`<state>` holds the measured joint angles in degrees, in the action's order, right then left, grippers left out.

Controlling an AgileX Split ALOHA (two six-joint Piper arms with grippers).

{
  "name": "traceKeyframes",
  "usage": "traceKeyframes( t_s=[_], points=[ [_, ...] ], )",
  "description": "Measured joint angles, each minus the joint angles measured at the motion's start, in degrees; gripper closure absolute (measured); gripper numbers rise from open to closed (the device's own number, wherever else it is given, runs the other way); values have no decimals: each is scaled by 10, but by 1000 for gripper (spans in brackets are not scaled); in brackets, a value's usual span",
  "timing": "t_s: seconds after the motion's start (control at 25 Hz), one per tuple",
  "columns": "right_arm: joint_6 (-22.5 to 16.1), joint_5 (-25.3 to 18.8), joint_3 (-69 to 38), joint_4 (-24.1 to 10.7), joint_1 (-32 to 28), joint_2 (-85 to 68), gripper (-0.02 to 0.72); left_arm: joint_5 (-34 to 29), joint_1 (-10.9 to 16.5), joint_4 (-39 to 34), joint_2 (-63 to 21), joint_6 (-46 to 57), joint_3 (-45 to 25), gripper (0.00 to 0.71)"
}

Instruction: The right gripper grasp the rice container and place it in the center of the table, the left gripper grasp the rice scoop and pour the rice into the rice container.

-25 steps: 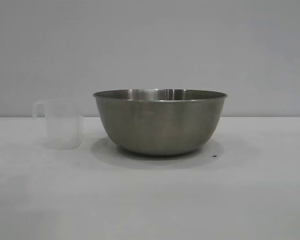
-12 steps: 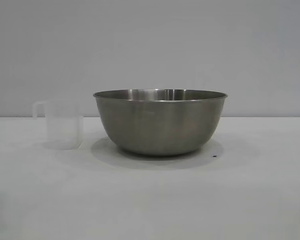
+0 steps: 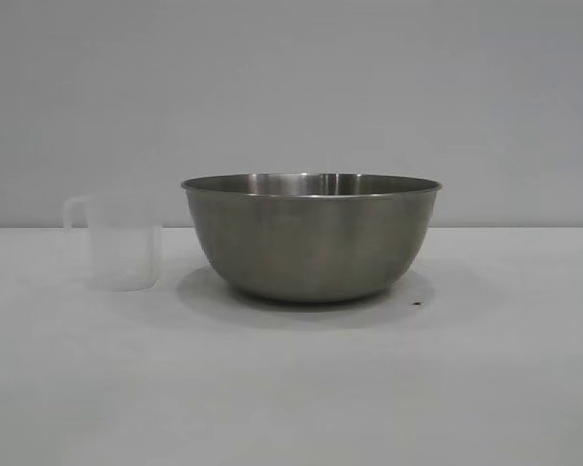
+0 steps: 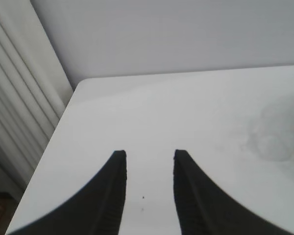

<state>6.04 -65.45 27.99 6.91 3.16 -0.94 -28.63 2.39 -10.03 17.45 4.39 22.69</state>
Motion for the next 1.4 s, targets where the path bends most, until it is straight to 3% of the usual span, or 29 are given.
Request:
traceKeyframes(
  t_s=[0.28,0.8,1.4],
  points=[
    [0,0,0,0,0,0,260,-121,0,1,-71,0,36,460],
    [0,0,0,0,0,0,260,-276,0,21,-183,0,58,460],
    [0,0,0,0,0,0,260,-354,0,34,-184,0,74,460]
  ],
)
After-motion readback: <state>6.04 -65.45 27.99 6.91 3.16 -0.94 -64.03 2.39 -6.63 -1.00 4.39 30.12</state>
